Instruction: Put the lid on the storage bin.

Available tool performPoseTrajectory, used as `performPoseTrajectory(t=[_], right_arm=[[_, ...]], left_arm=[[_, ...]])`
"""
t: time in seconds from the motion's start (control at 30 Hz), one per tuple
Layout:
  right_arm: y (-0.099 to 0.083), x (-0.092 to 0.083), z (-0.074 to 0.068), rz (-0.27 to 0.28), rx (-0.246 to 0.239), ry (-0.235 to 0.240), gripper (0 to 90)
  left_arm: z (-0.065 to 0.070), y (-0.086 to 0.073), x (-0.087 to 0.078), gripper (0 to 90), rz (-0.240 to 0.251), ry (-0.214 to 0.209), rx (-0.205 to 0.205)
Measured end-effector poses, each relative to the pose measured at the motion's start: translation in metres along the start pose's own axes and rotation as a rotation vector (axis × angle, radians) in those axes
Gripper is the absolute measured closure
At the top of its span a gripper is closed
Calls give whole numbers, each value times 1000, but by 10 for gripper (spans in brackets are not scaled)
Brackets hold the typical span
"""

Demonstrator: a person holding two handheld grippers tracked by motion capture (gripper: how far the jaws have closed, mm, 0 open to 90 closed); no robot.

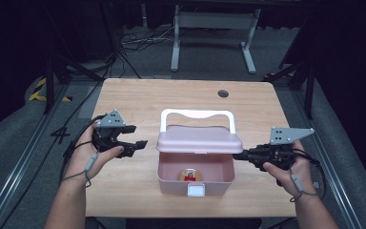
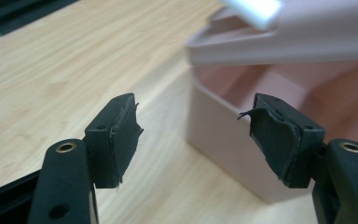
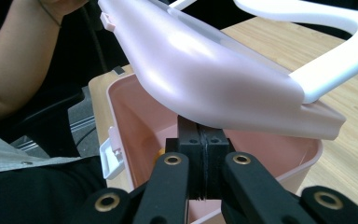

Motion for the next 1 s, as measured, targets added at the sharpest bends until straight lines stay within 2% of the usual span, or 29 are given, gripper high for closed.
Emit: performPoseTrajectory(t=[0.1,0.27,0.33,0.37,0.43,0.5,0.63,1.0], right_arm=[[-2,0,-1,-10,-1,-2,894],[-6,0,-4,-37,-7,-1,894],[-8,1,-4,-46,-6,0,893],[-9,1,-5,-51,-7,1,892],[-12,2,-6,-70,-6,5,888],[-15,2,-7,-93,-2,13,882],[-21,4,-9,-135,-5,14,882],[-30,6,-11,-210,-5,19,883]], left_arm=[[-10,-3,3,323,-9,57,-6],[-21,-4,6,323,8,74,-36],[-29,-6,8,323,7,109,-42],[-29,-6,8,323,7,109,-42],[-39,-9,10,323,-1,155,-40],[-41,-10,11,324,-1,157,-45],[-44,-12,15,323,14,120,-83],[-50,-19,19,323,-7,124,-97]])
Point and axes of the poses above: each handheld gripper's, and its own axes: x roughly forward along the jaws, y roughly out of its top, z roughly to its right, the point moved 9 cm from there along x, roughly forward along the jaws, and after that the axes turned 8 degrees about z, right-handed, at the moved point
